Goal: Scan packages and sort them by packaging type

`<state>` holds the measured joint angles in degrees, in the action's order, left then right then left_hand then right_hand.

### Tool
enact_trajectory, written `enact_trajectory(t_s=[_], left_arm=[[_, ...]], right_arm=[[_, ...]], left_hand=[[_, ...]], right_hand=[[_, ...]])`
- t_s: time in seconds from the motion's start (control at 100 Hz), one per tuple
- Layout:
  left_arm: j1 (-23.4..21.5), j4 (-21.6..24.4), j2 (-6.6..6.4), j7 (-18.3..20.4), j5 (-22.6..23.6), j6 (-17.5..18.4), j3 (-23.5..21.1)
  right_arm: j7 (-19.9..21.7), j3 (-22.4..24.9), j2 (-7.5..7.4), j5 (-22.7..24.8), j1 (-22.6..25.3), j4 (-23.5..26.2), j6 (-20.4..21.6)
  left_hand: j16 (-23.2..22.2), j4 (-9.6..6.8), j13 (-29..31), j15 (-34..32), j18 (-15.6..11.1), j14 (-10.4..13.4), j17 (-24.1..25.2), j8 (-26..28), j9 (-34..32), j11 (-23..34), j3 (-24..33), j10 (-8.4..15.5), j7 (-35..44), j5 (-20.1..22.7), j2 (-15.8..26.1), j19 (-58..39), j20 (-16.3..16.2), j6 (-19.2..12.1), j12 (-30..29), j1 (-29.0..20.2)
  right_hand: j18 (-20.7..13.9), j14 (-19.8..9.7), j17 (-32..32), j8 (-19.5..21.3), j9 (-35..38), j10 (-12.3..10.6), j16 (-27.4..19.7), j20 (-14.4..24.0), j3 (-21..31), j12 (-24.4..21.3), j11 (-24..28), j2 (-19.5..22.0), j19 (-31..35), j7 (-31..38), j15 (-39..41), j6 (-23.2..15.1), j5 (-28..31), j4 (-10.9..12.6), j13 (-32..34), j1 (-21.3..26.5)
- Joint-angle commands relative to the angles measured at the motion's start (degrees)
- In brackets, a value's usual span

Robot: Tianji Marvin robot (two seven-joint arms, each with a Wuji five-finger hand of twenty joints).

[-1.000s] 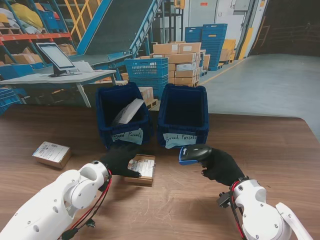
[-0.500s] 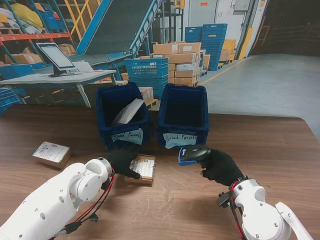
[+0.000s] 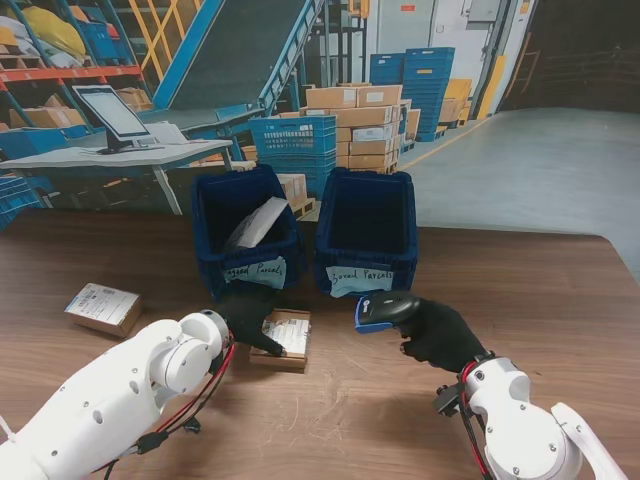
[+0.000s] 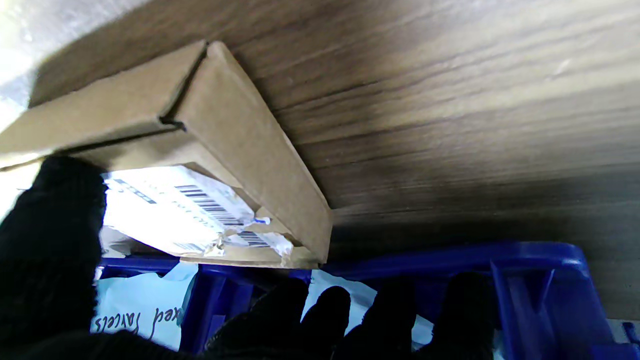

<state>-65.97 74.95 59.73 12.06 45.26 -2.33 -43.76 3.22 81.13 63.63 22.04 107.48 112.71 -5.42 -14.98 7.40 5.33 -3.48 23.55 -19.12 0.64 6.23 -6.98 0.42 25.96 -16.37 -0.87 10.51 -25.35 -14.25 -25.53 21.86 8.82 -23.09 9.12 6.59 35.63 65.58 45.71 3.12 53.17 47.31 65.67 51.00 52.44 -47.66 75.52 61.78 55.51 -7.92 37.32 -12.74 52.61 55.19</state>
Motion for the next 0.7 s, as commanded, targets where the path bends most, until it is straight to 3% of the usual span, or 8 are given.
enact_trajectory(t_s=[0.0,0.04,0.19,0.69], left_arm=[[0.5,-1.1,0.31,2.3,-0.1,-0.1,1.1],[0.9,-1.5,0.31,2.4,-0.3,0.0,1.6],[1.7,-1.8,0.1,4.1,-1.3,0.7,2.3],[-2.1,4.3,-0.53,6.3,0.6,1.8,-3.8]], right_arm=[[0.9,0.0,0.13,-0.1,0.1,0.3,0.2],[1.0,0.0,0.12,-0.1,0.1,0.3,0.1],[1.1,0.1,0.09,-0.1,0.0,0.4,0.0],[1.1,-0.1,0.08,0.2,-0.4,0.5,0.0]], left_hand=[[0.9,-1.33,-2.3,0.7,0.2,-0.4,0.8,-0.4,2.2,-1.3,6.6,-1.7,-0.7,-2.4,-2.6,1.8,0.7,2.0,-0.7,-3.5],[0.9,-0.82,-2.2,0.6,0.3,-0.5,0.8,0.1,2.2,-1.2,9.0,-1.7,-0.5,-2.3,-3.4,1.6,0.8,2.1,-0.2,-2.5],[0.9,-0.63,-2.2,0.7,0.3,-0.5,1.1,0.3,2.1,-1.1,9.4,-1.6,-0.4,-1.6,-3.3,1.7,1.0,1.7,0.0,-2.2],[1.0,-0.8,-2.1,0.9,0.3,-0.5,1.1,0.7,2.0,-0.8,6.9,-1.0,-0.4,-0.7,-1.7,1.9,1.2,1.0,2.1,-2.5]], right_hand=[[0.0,1.2,0.9,1.8,1.2,0.4,1.5,1.2,5.5,0.5,-0.7,2.5,1.6,1.9,0.5,-2.4,4.3,0.4,1.5,5.3],[0.1,1.1,1.0,1.8,1.2,0.4,1.5,1.3,5.5,0.5,-0.7,2.5,1.6,1.9,0.5,-2.4,4.3,0.4,1.5,5.2],[0.1,1.2,0.9,1.9,1.2,0.4,1.5,1.2,5.5,0.5,-0.7,2.5,1.6,1.9,0.5,-2.4,4.3,0.4,1.5,5.2],[0.0,1.1,1.0,1.9,1.2,0.4,1.5,1.1,5.5,0.5,-0.7,2.5,1.5,1.8,0.4,-2.6,4.3,0.4,1.5,5.2]])
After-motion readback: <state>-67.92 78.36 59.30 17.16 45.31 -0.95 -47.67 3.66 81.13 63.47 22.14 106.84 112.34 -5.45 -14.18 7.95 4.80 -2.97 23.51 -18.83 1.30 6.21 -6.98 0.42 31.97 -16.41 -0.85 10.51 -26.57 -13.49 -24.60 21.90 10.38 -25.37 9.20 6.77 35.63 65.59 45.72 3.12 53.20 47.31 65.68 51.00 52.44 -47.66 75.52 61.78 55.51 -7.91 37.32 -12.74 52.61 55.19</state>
